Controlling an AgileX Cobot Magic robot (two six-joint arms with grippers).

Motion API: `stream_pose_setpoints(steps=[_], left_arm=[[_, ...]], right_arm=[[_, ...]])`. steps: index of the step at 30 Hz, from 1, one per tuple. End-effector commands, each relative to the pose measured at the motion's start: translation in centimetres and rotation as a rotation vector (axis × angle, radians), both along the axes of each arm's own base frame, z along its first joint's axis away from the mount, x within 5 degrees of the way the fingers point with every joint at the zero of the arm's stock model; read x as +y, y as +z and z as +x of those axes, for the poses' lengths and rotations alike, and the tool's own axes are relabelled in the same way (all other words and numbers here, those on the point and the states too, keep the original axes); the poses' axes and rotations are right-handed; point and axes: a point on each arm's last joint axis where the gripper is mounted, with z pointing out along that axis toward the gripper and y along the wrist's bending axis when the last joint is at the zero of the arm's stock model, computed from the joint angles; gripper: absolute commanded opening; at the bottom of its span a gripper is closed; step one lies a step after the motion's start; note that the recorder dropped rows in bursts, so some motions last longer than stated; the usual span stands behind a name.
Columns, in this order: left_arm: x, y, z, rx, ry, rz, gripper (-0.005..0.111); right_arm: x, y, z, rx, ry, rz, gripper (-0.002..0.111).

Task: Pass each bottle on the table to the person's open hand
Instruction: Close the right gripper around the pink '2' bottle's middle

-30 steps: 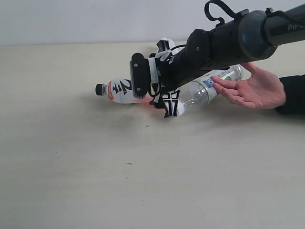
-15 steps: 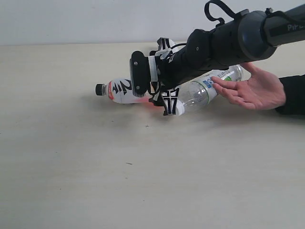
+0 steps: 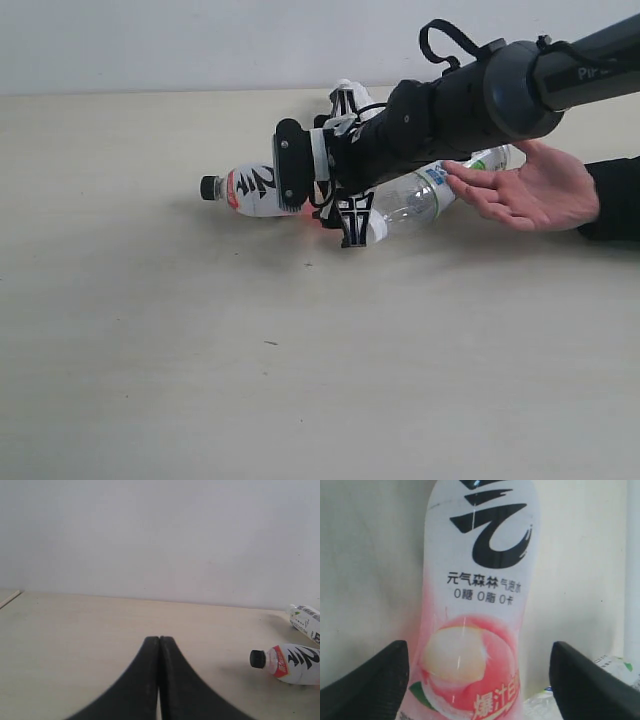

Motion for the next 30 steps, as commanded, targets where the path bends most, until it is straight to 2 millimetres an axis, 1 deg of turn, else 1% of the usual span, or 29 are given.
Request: stream_pose_setpoints(steps=[1, 12, 19, 24, 28, 30], left_arm=[[0.0, 0.1, 0.0, -0.009, -0.005, 0.001, 0.001], [0.0, 0.1, 0.0, -0.009, -0.005, 0.001, 0.001], [0.0, 0.1, 0.0, -0.009, -0.005, 0.001, 0.001], [0.0, 0.1, 0.0, -0.009, -0.005, 0.001, 0.001], [0.0, 0.1, 0.0, -0.009, -0.005, 0.001, 0.001], [0.0, 0.1, 0.0, -0.009, -0.005, 0.001, 0.001]], right_arm=[[0.2, -0.5, 0.3, -0.016, 0.000, -0.004, 0.074], [0.2, -0.9, 0.5, -0.039, -0.011, -0.002, 0.074], [0.1, -2.2, 0.7, -0.029, -0.016, -0.013, 0.075], [0.1, -2.4, 0.7, -0.032, -0.018, -0.014, 0.075], [0.1, -2.3, 0.7, -0.036, -0.021, -0.012, 0.072], [0.1, -2.3, 0.7, -0.035, -0.024, -0.009, 0.066]])
